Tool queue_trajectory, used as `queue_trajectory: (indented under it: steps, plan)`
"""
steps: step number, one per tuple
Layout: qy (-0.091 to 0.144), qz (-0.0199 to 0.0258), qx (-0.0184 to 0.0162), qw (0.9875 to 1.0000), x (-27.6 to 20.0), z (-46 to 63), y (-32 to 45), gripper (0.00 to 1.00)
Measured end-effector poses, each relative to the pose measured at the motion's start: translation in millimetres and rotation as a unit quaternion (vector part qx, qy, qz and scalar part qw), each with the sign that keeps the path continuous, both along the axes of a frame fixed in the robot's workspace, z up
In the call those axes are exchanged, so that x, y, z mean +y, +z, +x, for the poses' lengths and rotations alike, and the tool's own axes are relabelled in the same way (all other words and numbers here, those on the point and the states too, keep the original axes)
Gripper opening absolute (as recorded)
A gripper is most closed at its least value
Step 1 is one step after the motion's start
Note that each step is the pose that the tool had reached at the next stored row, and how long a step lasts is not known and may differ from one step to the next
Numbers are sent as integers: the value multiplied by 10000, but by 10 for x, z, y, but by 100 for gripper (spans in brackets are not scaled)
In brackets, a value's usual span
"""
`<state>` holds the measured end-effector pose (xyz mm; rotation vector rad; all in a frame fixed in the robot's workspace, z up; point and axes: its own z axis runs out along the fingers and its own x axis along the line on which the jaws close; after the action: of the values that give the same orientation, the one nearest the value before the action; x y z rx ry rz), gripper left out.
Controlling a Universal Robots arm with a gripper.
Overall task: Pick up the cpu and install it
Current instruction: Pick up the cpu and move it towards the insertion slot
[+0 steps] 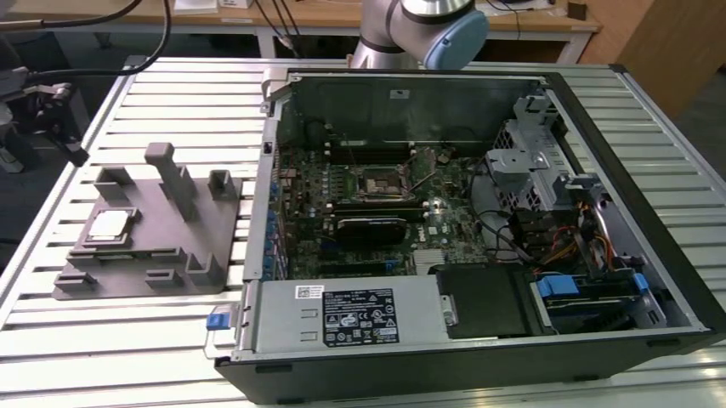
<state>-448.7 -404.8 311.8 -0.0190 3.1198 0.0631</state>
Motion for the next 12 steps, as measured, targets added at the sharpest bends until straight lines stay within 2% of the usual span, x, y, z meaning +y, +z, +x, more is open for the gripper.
queue_trajectory:
  steps: [12]
  plan:
    - [0, 0, 0, 10000, -21, 25, -218, 59]
